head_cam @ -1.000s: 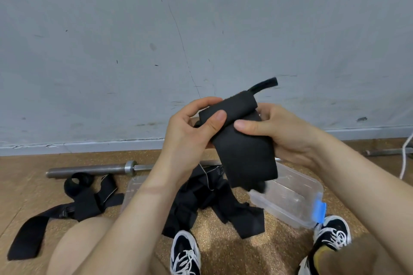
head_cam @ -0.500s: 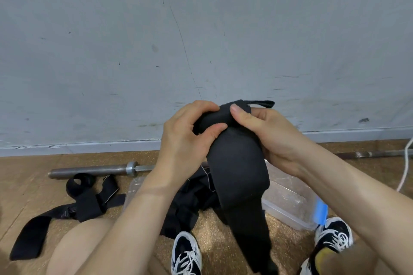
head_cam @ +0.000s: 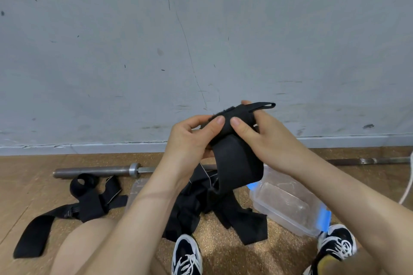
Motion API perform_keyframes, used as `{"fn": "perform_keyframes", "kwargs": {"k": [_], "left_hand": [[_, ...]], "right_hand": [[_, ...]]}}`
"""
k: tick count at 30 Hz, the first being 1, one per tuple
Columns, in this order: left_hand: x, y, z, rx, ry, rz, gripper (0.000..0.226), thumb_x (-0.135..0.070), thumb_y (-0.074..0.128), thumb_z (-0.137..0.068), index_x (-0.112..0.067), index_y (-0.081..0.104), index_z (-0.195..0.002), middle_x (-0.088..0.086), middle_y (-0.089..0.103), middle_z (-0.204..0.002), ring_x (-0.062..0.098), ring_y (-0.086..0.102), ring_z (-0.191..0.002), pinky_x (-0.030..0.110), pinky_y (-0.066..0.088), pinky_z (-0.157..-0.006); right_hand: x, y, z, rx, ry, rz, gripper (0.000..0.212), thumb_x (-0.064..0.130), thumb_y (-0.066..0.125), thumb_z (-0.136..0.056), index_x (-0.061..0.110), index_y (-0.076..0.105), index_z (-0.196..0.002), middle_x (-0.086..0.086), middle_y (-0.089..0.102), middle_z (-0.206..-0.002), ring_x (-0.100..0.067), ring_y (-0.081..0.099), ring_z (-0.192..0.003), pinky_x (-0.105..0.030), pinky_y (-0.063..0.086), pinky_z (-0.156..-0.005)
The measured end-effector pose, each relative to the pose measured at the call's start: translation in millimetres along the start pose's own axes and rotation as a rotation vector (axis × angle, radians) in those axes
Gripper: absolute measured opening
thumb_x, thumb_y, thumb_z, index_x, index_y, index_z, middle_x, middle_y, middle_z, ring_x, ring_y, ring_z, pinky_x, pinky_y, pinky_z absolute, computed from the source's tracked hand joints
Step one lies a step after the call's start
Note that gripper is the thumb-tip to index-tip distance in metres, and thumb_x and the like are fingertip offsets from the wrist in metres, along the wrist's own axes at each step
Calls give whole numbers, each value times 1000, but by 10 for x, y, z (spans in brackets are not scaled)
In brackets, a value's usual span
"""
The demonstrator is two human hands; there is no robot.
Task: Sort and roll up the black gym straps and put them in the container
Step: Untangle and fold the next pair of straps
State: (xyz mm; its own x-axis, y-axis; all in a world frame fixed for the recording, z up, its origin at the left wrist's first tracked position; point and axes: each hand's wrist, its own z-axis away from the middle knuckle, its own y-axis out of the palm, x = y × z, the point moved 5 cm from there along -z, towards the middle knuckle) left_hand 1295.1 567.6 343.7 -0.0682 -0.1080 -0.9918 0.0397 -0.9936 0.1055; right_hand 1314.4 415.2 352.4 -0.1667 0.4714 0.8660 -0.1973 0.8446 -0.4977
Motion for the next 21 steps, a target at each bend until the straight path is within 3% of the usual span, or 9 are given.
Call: {"fn": "perform_keyframes", "kwargs": {"k": [2,5,8,11,13,15,17,19,21], "left_hand": [[41,11,0,-9,-14,56,29,-26,71,-82,-8,74,-105,10,76,-93,20,73,-81,27,57,-63],[39,51,16,44,-26,77,36,-27,69,-81,-6,73,-110,13,76,-99,23,74,-88,27,58,-64],[24,37,19,92,-38,49,38,-28,69,-80,-6,72,-111,12,76,-99,24,74,-89,27,58,-63],[45,62,36,136,-80,-8,27,-21,68,-86,-9,72,-110,10,77,-96,21,75,-85,26,58,-61],[47,86,31,117,-82,10,31,-18,71,-84,-9,70,-114,8,77,-95,20,75,-84,27,59,-62],[26,55,-4,41,-22,24,35,-14,75,-78,-9,70,-113,4,77,-93,17,74,-83,26,59,-66],[-24,5,-33,-10,70,-27,28,-7,79,-76,-14,73,-103,-2,76,-89,11,71,-81,22,57,-68],[-74,-22,-40,-17,147,-92,28,0,80,-75,-18,74,-95,-7,74,-83,5,69,-77,18,54,-67],[-107,-32,-39,-15,209,-168,32,3,81,-74,-22,73,-92,-10,74,-83,3,68,-78,20,55,-69]], "right_hand": [[55,4,13,-29,-16,187,48,45,45,-100,17,48,-139,6,29,-160,-11,35,-143,-28,33,-109],[81,-5,29,14,-12,266,57,51,43,-98,18,41,-144,5,24,-163,-12,38,-140,-29,36,-97],[27,8,1,172,21,304,69,55,39,-98,23,20,-157,10,13,-165,-12,38,-140,-32,36,-105],[-14,25,9,370,68,214,70,46,44,-101,27,9,-158,17,-10,-164,-5,17,-149,-25,25,-114],[-16,-9,6,363,96,64,68,40,51,-100,31,15,-157,20,0,-163,-2,20,-148,-24,28,-114],[-34,-46,-13,298,170,-221,57,43,54,-97,34,34,-150,17,34,-155,-3,46,-133,-26,41,-104],[-93,-55,-49,289,258,-524,53,54,54,-89,24,57,-133,3,64,-128,-14,66,-108,-34,53,-91],[-148,-79,-78,298,288,-650,65,57,57,-80,12,64,-126,-13,69,-112,-26,67,-97,-41,56,-85],[-150,-72,-85,324,216,-617,56,46,61,-82,6,68,-121,-18,70,-112,-31,66,-99,-41,57,-88]]}}
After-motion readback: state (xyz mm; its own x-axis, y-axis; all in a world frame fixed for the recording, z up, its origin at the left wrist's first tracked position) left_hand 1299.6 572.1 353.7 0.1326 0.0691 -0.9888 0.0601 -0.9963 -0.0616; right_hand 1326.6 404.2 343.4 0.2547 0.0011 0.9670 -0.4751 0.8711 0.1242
